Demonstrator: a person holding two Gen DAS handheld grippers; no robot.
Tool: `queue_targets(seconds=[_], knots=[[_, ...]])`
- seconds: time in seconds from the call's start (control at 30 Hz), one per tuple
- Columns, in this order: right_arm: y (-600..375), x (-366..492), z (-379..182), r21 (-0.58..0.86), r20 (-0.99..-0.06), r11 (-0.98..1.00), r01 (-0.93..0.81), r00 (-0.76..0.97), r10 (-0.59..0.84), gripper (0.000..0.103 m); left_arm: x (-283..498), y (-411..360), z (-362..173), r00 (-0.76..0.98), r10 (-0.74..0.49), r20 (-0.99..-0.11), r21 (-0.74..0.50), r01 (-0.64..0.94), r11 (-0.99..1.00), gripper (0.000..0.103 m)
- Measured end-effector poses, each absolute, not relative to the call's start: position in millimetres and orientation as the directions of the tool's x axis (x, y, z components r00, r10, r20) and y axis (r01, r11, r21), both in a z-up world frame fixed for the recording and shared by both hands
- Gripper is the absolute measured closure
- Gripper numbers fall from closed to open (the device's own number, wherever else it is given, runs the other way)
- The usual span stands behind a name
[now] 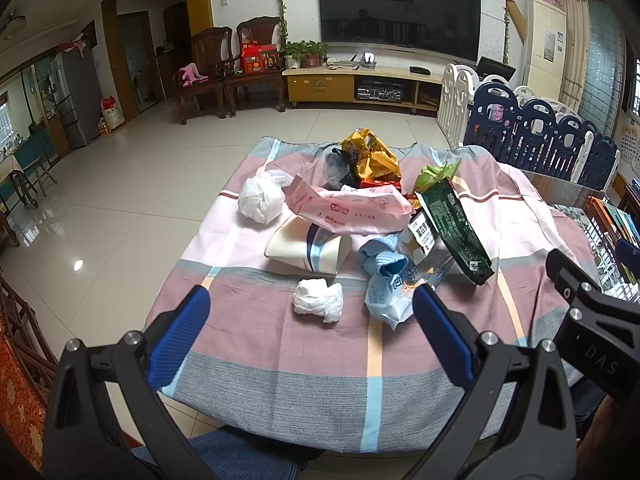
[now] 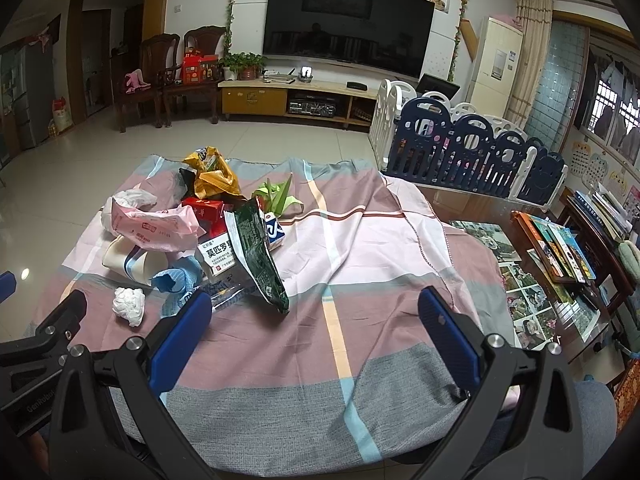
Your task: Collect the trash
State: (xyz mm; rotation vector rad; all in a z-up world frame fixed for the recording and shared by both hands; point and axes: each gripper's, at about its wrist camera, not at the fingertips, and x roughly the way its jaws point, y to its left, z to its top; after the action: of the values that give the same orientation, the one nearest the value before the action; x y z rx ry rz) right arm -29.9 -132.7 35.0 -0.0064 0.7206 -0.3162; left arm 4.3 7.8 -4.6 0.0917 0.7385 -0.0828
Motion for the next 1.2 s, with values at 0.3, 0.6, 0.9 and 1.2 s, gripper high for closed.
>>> queue_targets(seconds=[0.3, 0.6, 0.9, 1.2], knots=[[-135.0, -32.6, 33.3, -0.113, -0.647, 0.951, 0.286, 0.706, -0.289, 0.003, 4.6, 7.9, -4.9, 0.736, -0.044, -0.676, 0.053, 0.108, 0.993, 0.002], [-134.3, -31.5, 34.2, -0.111, -0.647, 0.952, 0.286, 0.706, -0.288, 0.003, 4.3, 7.7, -4.6, 0.736, -0.044, -0.675, 0.054, 0.108, 0.993, 0.002], [-133.9, -31.5, 34.3, -0.111, -0.648, 0.951, 0.287, 0.705, -0.288, 0.003, 5.5, 10.9, -4.2, 0.737, -0.046, -0.674, 0.052, 0.109, 0.993, 0.002], [-133.0, -34.3, 36.1, -0.113, -0.644, 0.951, 0.287, 0.708, -0.290, 0.003, 5.7, 10.7, -3.0, 0.745, -0.035, -0.666, 0.069, 0.108, 0.992, 0.002]])
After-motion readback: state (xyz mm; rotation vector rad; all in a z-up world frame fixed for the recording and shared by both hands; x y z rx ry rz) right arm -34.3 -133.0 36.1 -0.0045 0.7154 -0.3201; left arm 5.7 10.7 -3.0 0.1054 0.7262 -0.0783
